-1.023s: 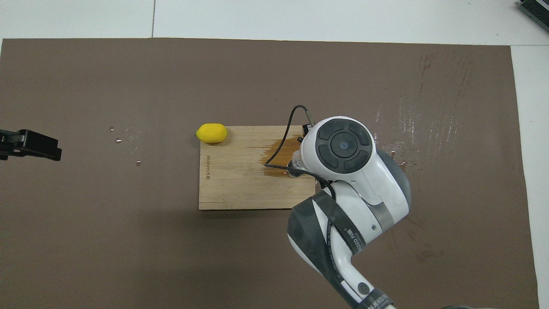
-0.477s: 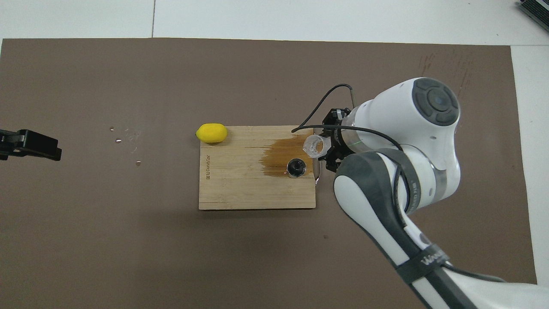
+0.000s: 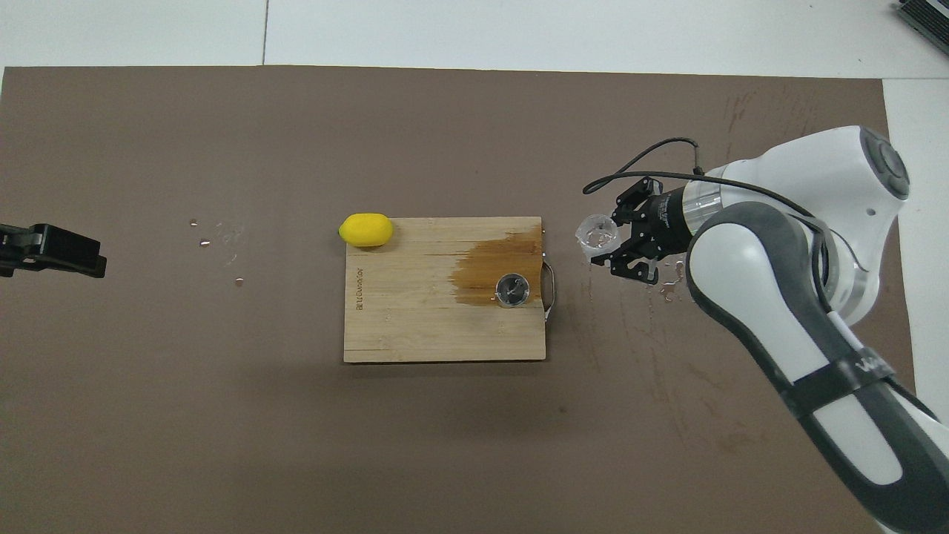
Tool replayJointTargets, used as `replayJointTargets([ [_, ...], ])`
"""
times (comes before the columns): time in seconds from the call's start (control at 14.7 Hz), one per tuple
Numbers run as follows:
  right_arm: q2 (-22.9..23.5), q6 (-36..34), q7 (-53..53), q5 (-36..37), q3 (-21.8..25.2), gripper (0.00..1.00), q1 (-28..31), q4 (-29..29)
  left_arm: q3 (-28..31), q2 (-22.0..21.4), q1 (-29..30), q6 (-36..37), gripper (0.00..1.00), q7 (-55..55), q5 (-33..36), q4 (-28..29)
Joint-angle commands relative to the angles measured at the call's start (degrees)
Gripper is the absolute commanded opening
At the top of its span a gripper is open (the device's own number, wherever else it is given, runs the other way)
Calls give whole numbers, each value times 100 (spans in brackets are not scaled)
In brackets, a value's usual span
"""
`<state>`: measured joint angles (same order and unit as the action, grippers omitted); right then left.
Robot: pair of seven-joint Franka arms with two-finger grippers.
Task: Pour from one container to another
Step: 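Turn the clear cup upright and carry it back with the right gripper, then lower the clear cup onto the table and open the right gripper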
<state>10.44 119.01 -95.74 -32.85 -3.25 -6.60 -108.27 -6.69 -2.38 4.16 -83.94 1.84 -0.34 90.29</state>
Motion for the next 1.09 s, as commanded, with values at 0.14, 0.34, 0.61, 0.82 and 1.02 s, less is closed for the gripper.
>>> replayJointTargets([
  [0.14, -192, 0, 1064, -721, -79, 0, 773, -606, -17, -149, 32, -43, 100, 36, 25, 155],
  [0.34, -95, -9, 2118, -1056, -70, 0, 1353, -914, -17, -140, 32, -52, 100, 36, 25, 155],
  [0.61, 142, -131, 3190, -1135, -70, 0, 1933, -1038, -17, -149, 32, -52, 100, 36, 25, 155],
  [0.82, 370, -255, 3772, -1135, -79, 0, 2276, -1020, -34, -140, 49, -227, 100, 36, 25, 147],
  [1.02, 678, -518, 4281, -1127, -79, 0, 2610, -924, -17, -140, -11, -333, 100, 27, -54, 164],
])
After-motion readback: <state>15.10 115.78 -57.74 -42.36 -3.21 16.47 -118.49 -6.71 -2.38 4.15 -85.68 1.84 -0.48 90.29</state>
